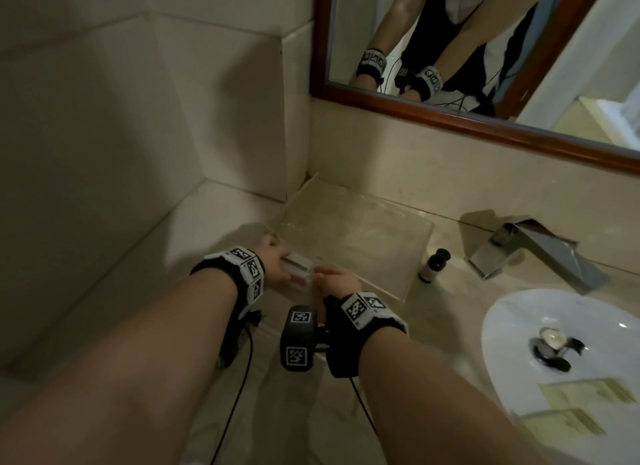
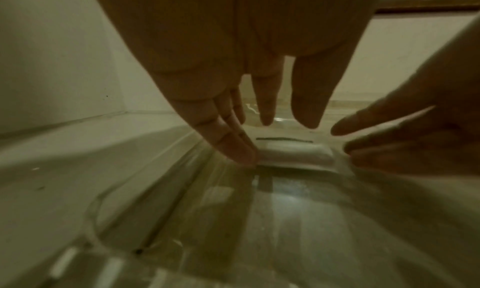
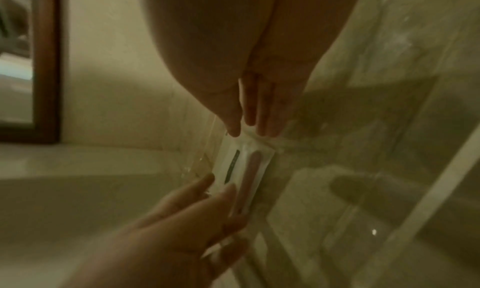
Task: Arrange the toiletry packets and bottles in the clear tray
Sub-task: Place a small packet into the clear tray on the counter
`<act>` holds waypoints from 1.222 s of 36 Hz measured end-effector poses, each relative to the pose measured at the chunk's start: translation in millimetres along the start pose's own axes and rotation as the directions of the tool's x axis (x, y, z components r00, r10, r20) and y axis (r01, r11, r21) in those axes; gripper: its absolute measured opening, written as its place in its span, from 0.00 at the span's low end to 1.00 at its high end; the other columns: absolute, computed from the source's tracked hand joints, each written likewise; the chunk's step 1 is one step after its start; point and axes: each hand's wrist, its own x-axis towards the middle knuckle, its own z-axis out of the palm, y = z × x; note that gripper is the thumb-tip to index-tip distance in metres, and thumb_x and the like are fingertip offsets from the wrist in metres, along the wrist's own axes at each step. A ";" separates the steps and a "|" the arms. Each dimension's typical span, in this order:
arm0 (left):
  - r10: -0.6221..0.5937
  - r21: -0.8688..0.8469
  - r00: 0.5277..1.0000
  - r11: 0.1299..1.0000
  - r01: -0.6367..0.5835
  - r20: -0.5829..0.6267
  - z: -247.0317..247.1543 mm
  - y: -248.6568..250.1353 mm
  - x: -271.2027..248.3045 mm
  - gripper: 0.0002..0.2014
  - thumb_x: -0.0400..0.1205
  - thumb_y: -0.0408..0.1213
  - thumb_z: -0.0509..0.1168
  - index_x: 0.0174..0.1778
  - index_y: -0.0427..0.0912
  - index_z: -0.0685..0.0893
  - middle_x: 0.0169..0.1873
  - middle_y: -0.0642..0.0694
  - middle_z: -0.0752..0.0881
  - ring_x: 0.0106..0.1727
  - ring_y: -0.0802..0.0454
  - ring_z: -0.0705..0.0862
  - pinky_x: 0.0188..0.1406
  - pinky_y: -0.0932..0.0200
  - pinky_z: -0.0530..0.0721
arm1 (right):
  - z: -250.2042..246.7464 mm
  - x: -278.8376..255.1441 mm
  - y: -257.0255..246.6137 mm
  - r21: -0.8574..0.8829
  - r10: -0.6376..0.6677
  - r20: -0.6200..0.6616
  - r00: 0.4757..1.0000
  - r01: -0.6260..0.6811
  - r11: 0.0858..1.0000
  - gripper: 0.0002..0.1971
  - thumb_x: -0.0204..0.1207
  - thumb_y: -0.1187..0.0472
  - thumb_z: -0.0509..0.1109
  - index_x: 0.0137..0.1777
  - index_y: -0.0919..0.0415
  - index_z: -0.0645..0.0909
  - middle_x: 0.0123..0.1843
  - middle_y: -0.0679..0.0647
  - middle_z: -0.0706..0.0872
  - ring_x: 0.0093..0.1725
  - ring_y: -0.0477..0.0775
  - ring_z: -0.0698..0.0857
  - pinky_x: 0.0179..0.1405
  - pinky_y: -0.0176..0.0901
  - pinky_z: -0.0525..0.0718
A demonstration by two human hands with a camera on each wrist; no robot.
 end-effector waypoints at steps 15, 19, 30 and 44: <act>0.137 -0.062 0.990 0.989 -0.138 -0.007 -10.6 -5.8 -1.9 0.21 0.82 0.39 0.63 0.72 0.41 0.76 0.74 0.42 0.74 0.74 0.45 0.72 0.71 0.58 0.70 | 6.6 10.6 0.8 0.034 0.014 0.077 0.997 -0.017 0.999 0.19 0.78 0.71 0.64 0.70 0.69 0.75 0.70 0.65 0.79 0.54 0.52 0.78 0.69 0.49 0.79; 0.143 -0.045 0.989 0.989 -0.144 -0.031 -12.4 -5.1 0.3 0.22 0.84 0.40 0.60 0.75 0.40 0.73 0.77 0.41 0.69 0.77 0.45 0.68 0.76 0.56 0.66 | 8.1 10.5 -0.3 0.027 -0.010 0.041 0.999 0.009 1.000 0.18 0.79 0.70 0.64 0.69 0.70 0.76 0.70 0.66 0.80 0.52 0.51 0.77 0.64 0.43 0.79; 0.102 -0.033 0.995 0.994 -0.101 0.020 -9.9 -6.2 -6.8 0.24 0.83 0.43 0.61 0.76 0.44 0.71 0.77 0.43 0.70 0.77 0.45 0.70 0.76 0.55 0.68 | 7.8 1.0 -0.4 -0.106 0.006 -0.024 1.000 -0.008 0.994 0.18 0.81 0.65 0.62 0.70 0.66 0.76 0.71 0.63 0.79 0.70 0.60 0.78 0.66 0.44 0.78; 0.036 -0.109 0.999 0.993 -0.040 -0.041 -21.0 14.3 -39.5 0.34 0.78 0.56 0.65 0.76 0.42 0.70 0.77 0.43 0.70 0.77 0.45 0.69 0.74 0.55 0.69 | -18.0 -22.2 3.0 -0.100 0.004 0.034 0.999 0.000 0.995 0.21 0.80 0.61 0.65 0.72 0.66 0.74 0.72 0.64 0.78 0.71 0.63 0.78 0.70 0.53 0.78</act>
